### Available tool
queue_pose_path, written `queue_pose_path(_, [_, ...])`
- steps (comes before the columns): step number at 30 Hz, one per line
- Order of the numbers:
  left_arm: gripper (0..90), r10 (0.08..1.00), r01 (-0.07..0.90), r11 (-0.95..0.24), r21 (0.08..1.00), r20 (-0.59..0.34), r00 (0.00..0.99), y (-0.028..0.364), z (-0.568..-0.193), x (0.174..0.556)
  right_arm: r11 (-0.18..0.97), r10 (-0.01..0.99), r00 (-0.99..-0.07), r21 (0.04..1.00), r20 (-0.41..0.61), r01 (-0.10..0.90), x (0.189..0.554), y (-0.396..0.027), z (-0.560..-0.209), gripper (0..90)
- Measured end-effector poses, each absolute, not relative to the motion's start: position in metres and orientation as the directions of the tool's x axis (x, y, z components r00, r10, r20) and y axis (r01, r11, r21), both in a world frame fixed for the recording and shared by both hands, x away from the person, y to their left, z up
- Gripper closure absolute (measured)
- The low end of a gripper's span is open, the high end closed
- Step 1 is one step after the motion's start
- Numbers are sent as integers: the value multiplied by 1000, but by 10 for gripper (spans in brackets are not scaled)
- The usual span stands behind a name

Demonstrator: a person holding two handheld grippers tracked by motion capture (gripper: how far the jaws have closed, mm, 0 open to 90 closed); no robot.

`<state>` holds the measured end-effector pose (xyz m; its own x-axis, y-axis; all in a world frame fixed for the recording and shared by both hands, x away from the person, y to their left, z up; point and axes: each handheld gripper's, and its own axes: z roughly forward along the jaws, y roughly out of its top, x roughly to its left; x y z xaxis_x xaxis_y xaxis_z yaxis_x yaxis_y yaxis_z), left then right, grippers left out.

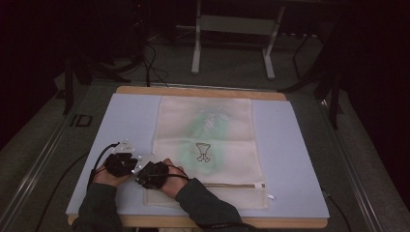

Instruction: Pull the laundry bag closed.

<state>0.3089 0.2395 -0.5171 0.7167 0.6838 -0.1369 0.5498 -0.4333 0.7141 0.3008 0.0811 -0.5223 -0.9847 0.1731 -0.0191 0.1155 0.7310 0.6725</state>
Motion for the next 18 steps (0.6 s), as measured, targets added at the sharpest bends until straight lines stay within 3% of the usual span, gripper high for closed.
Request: queue_pose_path(18, [896, 686, 546, -432, 717, -132, 716, 240, -516, 308, 681, 180, -984, 721, 4, 128, 298, 57, -512, 813])
